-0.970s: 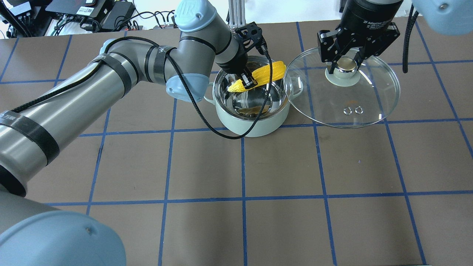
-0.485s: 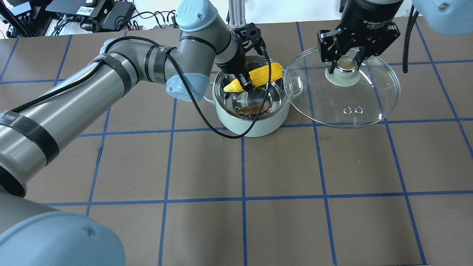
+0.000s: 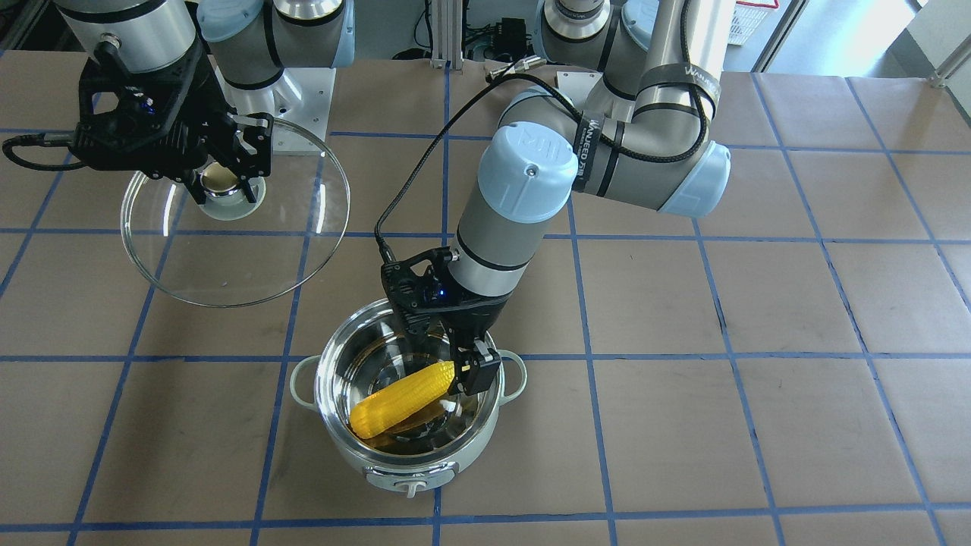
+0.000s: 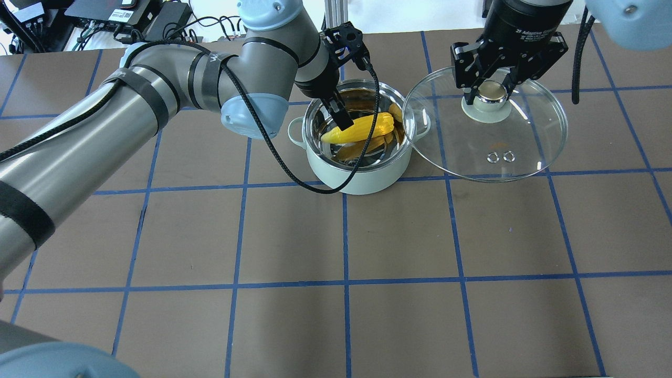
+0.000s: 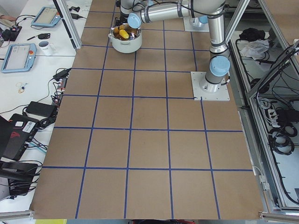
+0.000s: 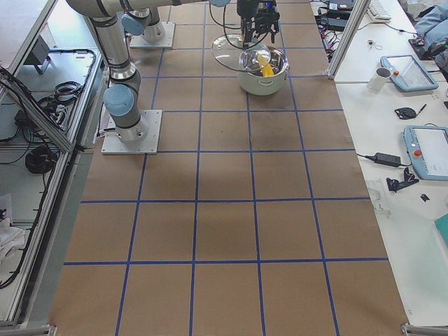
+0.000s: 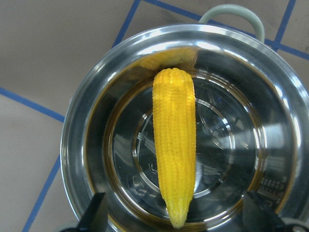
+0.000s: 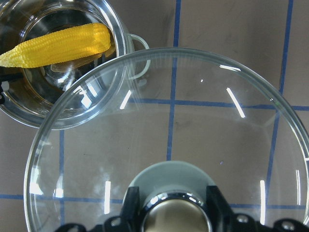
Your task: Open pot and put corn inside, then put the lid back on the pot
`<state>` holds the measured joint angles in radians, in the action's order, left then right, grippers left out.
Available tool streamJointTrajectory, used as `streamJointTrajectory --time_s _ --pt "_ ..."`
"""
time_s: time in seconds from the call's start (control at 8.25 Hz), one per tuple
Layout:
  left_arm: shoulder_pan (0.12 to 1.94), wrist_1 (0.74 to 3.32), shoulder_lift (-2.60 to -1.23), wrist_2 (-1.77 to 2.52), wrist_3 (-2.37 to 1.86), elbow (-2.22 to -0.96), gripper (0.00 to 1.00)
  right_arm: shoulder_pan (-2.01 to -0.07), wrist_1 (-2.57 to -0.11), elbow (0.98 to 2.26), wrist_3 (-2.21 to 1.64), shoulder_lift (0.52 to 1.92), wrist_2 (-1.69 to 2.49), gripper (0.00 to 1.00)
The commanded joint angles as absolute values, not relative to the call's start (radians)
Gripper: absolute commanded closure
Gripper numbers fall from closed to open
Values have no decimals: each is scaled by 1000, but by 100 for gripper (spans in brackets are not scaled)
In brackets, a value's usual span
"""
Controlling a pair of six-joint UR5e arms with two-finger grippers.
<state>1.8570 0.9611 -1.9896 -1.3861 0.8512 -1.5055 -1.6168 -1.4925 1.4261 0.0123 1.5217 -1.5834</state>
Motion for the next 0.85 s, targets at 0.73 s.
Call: streamJointTrajectory --time_s 0.73 --pt "1630 1357 -1692 -1537 188 -1503 0 -1684 -1696 1419 -98 1422 -1571 88"
